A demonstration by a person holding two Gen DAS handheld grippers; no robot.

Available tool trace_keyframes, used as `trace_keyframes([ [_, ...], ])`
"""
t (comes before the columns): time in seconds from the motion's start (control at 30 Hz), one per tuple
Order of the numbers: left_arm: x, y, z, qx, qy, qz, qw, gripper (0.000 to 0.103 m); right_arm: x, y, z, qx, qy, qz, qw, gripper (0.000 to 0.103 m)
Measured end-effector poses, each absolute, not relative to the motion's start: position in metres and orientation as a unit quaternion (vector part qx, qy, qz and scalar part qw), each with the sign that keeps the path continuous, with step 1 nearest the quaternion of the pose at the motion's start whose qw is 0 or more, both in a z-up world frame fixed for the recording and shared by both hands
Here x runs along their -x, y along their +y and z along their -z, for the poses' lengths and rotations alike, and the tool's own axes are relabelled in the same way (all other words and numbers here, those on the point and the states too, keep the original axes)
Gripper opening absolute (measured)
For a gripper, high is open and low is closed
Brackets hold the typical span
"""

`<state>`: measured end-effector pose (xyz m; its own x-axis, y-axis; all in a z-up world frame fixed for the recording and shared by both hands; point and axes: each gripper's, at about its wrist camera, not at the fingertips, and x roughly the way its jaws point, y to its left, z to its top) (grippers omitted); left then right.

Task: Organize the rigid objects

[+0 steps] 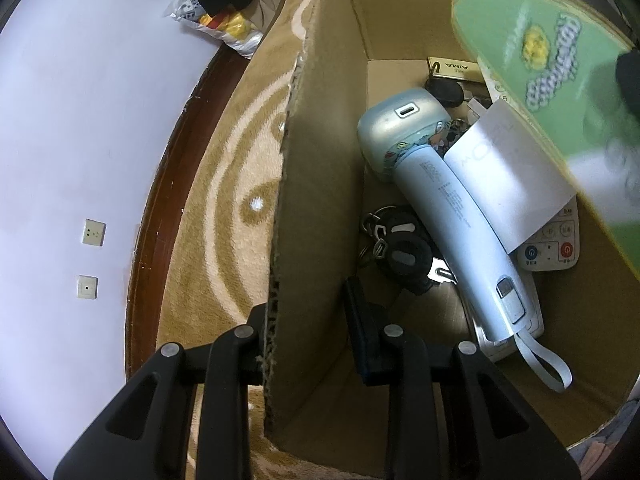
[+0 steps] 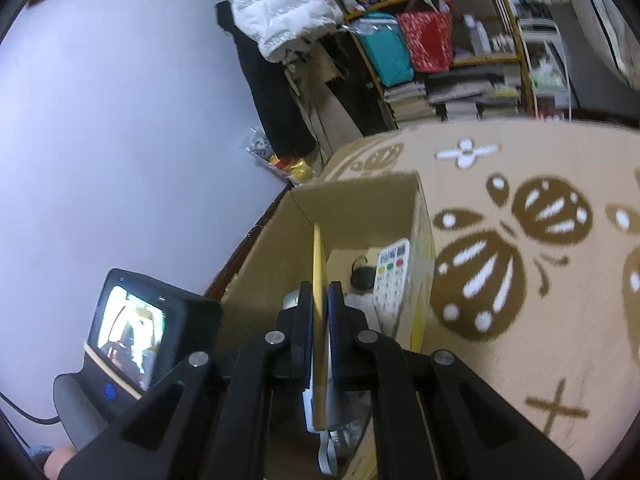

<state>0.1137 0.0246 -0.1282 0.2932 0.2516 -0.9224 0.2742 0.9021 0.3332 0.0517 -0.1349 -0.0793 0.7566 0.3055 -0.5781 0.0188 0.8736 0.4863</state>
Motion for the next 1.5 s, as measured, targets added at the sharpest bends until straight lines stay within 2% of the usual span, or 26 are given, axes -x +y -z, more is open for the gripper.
trace_keyframes([
  [0.1,-0.114,0.024,0.127,-0.220,0.588,0.015,0.779,0.022,-0.050,-0.142,0.086,-0.263,0.334,-0.085,0.901,0.011],
  [0.5,-0.113,0.023,0.128,-0.220,0.579,0.002,0.785,0.023,-0.036,-0.161,0.075,-0.229,0.330,-0.062,0.914,0.013],
  [0.57,-0.112,0.022,0.128,-0.218,0.577,-0.001,0.787,0.023,-0.034,-0.164,0.072,-0.225,0.329,-0.059,0.915,0.022],
  [0.63,-0.109,0.023,0.128,-0.217,0.575,-0.004,0.789,0.024,-0.029,-0.168,0.068,-0.230,0.320,-0.055,0.918,0.036],
  [0.77,-0.104,0.027,0.122,-0.208,0.572,-0.009,0.793,0.024,-0.021,-0.170,0.061,-0.221,0.316,-0.045,0.922,0.042],
  [0.83,-0.103,0.028,0.120,-0.206,0.569,-0.009,0.796,0.025,-0.016,-0.170,0.060,-0.211,0.316,-0.037,0.924,0.057],
  [0.97,-0.098,0.029,0.113,-0.204,0.562,-0.012,0.802,0.025,-0.009,-0.172,0.058,-0.205,0.320,-0.021,0.925,0.063],
  [1.03,-0.095,0.029,0.110,-0.209,0.558,-0.015,0.803,0.025,-0.003,-0.174,0.055,-0.198,0.319,0.002,0.927,0.079],
  [1.1,-0.091,0.027,0.104,-0.216,0.551,-0.020,0.806,0.025,0.003,-0.179,0.052,-0.192,0.310,0.017,0.931,0.087],
  [1.27,-0.077,0.021,0.091,-0.227,0.530,-0.021,0.817,0.025,0.011,-0.188,0.053,-0.187,0.318,0.036,0.929,0.090],
  [1.33,-0.073,0.020,0.086,-0.221,0.527,-0.023,0.821,0.025,0.015,-0.193,0.052,-0.191,0.318,0.051,0.927,0.098],
  [1.5,-0.057,0.023,0.070,-0.198,0.513,-0.017,0.835,0.025,0.026,-0.198,0.048,-0.193,0.320,0.042,0.927,0.103],
])
